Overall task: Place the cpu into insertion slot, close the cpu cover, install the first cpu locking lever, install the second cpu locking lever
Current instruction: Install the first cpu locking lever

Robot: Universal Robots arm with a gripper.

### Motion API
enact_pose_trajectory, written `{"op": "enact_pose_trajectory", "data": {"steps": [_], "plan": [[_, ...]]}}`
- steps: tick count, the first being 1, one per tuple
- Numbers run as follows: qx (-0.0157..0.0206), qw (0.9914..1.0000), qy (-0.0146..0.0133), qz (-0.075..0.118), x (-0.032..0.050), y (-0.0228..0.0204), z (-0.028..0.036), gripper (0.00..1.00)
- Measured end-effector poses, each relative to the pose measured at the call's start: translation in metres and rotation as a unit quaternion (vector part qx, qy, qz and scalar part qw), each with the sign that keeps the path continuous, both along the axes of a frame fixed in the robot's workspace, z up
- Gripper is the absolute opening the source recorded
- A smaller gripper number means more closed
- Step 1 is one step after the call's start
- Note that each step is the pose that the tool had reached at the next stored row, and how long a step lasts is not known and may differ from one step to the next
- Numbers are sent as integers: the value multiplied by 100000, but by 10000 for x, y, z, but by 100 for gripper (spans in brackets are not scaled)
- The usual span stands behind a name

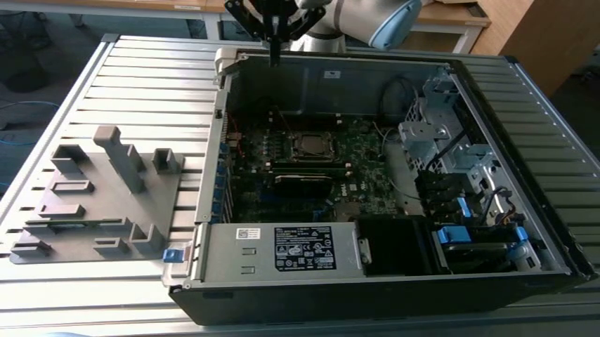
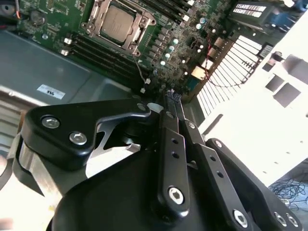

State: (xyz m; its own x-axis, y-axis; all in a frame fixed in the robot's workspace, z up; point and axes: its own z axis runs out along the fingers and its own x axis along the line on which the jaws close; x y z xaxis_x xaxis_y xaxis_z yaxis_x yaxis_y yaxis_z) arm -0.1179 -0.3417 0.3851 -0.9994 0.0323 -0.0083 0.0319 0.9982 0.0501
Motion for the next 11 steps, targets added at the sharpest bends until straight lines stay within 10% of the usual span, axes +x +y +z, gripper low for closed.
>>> {"op": "enact_pose_trajectory", "data": {"steps": [11], "plan": [[-1,100000,3,3,0,0,376,11]]}}
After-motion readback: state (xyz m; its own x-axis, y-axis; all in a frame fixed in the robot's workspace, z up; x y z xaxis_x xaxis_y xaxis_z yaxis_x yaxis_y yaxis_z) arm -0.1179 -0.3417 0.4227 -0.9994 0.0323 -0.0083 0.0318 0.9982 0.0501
